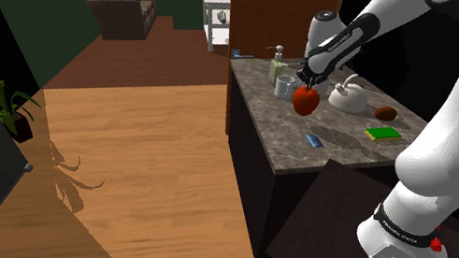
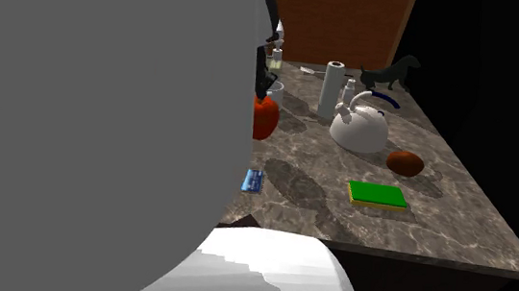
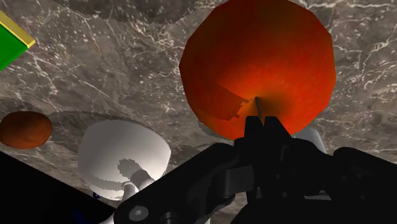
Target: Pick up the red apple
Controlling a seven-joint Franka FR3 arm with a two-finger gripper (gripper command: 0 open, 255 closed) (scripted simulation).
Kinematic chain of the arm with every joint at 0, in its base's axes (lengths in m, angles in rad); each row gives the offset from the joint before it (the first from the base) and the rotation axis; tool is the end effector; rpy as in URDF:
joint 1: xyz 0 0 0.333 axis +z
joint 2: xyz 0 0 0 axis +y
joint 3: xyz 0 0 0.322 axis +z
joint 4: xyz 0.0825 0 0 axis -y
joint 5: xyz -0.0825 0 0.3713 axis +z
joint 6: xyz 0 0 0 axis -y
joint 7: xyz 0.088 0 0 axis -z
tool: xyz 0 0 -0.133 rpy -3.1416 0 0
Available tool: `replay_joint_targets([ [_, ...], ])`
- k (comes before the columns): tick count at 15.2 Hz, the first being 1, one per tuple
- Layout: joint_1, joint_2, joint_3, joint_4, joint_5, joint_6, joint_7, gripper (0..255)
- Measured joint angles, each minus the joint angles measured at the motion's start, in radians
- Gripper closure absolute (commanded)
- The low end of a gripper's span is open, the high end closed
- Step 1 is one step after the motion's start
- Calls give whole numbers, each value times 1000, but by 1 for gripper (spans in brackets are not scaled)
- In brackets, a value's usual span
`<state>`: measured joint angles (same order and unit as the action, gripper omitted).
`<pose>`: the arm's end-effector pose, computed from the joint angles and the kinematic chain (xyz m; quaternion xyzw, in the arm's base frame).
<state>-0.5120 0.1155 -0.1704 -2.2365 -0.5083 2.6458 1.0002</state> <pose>0.4412 -0.3487 0.3382 0.7883 -0.5772 0.1641 0.1359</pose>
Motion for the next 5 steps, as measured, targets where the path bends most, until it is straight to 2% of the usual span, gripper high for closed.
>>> replay_joint_targets([
  [5, 1, -40, 7, 17, 30, -54, -35, 255],
])
